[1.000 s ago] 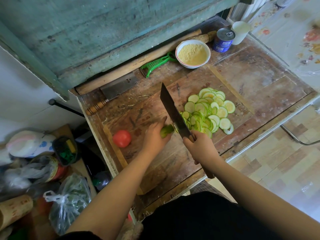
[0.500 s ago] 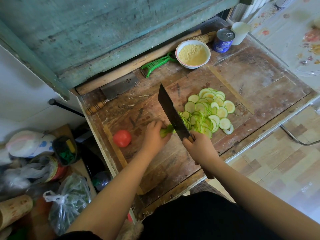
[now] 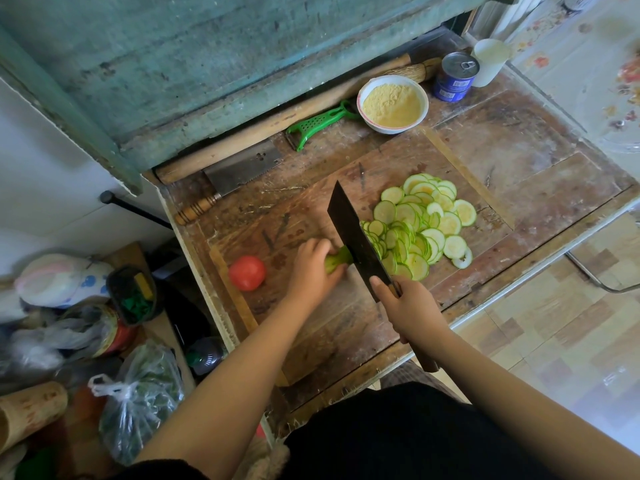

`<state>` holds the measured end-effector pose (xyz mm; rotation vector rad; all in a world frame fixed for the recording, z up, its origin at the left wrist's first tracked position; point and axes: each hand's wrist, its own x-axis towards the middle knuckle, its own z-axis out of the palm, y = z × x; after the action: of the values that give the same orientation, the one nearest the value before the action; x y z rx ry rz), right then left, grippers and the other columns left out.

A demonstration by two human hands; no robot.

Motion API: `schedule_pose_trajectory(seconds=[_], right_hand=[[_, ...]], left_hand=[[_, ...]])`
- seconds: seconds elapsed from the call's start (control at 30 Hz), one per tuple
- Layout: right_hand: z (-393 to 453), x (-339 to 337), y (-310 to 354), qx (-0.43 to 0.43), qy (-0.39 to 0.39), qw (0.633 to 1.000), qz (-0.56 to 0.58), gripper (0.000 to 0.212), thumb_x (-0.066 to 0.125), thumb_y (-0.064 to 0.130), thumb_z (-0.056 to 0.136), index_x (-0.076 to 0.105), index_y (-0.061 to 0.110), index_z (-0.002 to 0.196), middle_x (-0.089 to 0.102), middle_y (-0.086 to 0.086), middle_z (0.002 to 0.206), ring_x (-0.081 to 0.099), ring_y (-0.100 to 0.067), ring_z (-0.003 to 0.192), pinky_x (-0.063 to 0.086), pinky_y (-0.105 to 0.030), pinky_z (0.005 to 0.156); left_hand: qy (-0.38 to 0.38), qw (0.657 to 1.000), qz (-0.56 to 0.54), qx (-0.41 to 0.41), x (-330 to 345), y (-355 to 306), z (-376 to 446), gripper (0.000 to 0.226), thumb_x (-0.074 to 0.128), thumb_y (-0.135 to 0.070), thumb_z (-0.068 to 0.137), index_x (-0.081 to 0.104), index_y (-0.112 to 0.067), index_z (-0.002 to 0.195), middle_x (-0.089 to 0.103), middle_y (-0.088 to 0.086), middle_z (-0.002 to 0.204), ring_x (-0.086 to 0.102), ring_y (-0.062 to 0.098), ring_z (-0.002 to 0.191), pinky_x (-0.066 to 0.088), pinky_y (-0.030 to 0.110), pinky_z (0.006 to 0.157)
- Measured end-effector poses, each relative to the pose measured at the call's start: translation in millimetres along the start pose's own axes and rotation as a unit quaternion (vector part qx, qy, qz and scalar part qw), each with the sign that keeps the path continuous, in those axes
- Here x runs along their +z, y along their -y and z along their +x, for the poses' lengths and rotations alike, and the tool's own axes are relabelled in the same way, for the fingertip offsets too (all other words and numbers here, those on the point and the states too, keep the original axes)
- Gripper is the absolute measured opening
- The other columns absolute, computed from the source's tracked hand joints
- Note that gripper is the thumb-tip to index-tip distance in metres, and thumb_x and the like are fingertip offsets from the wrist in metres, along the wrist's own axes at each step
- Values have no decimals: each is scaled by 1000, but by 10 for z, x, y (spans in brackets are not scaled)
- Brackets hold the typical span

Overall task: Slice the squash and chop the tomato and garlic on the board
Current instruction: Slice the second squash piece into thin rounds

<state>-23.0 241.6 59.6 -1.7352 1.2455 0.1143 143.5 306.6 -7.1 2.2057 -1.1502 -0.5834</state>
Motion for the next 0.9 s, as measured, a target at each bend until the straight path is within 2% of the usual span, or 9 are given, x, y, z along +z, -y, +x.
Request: schedule_pose_trajectory(seconds=[0.07, 0.13, 0.23, 0.4, 0.57, 0.7, 0.8, 0.9], right_hand=[[-5, -15, -8, -4, 0, 1000, 11, 51, 45, 53, 92, 52, 3, 80, 49, -7, 59, 48, -21, 48, 47, -35, 49], [-8, -16, 17, -7, -4, 1000, 26, 46, 44, 48, 94, 50, 7, 75, 48, -6, 58, 47, -20, 47, 43, -33, 50], [-15, -8, 42, -8, -6, 999, 36, 43, 43, 41, 95, 49, 2, 78, 48, -6, 58, 45, -19, 49, 40, -32, 51], [-16, -21, 93, -5, -3, 999, 53, 39, 42, 33, 96, 48, -2, 80, 46, -7, 58, 43, -20, 48, 40, -29, 44], [-58, -16, 137, -22, -15, 999, 44, 34, 43, 32, 95, 42, 9, 70, 44, -7, 57, 40, -20, 48, 37, -33, 48], [-65, 4, 195, -33, -20, 998, 42, 35, 42, 32, 96, 45, 7, 71, 42, -4, 56, 37, -17, 47, 34, -29, 49], [-53, 19, 210, -29, -23, 998, 44, 35, 41, 32, 96, 42, 12, 68, 42, -2, 56, 37, -16, 47, 35, -29, 49], [-48, 22, 208, -20, -31, 998, 50, 35, 41, 32, 96, 42, 10, 68, 41, -3, 56, 38, -18, 48, 36, -31, 49]], left_hand=[[1, 1000, -2, -1, -1, -9, 0, 24, 72, -23, 81, 57, -10, 93, 51, 5, 102, 45, 22, 101, 31, 25, 76], [1, 1000, -4, -6, 1, -3, -2, 25, 72, -25, 81, 58, -9, 95, 53, 6, 104, 45, 22, 103, 31, 25, 77], [-3, 1000, -9, -11, 11, 14, -7, 27, 72, -26, 81, 59, -8, 98, 53, 7, 106, 45, 22, 106, 31, 24, 79], [-12, 1000, -16, -5, 16, 28, -25, 28, 73, -26, 81, 61, -7, 98, 56, 7, 105, 46, 21, 104, 29, 22, 78], [-34, 998, -43, -6, 24, 27, -13, 25, 77, -21, 75, 63, -8, 92, 61, 7, 97, 51, 20, 95, 26, 18, 68], [-45, 997, -53, -28, 57, 55, -15, 26, 79, -26, 73, 66, -13, 91, 64, 4, 94, 57, 21, 90, 35, 23, 68], [-69, 996, -57, -30, 72, 60, -28, 25, 80, -29, 71, 67, -17, 88, 66, 0, 90, 59, 20, 85, 45, 31, 68], [-71, 996, -52, -25, 90, 73, -33, 25, 79, -29, 72, 67, -16, 89, 66, 1, 93, 56, 22, 91, 43, 32, 71]])
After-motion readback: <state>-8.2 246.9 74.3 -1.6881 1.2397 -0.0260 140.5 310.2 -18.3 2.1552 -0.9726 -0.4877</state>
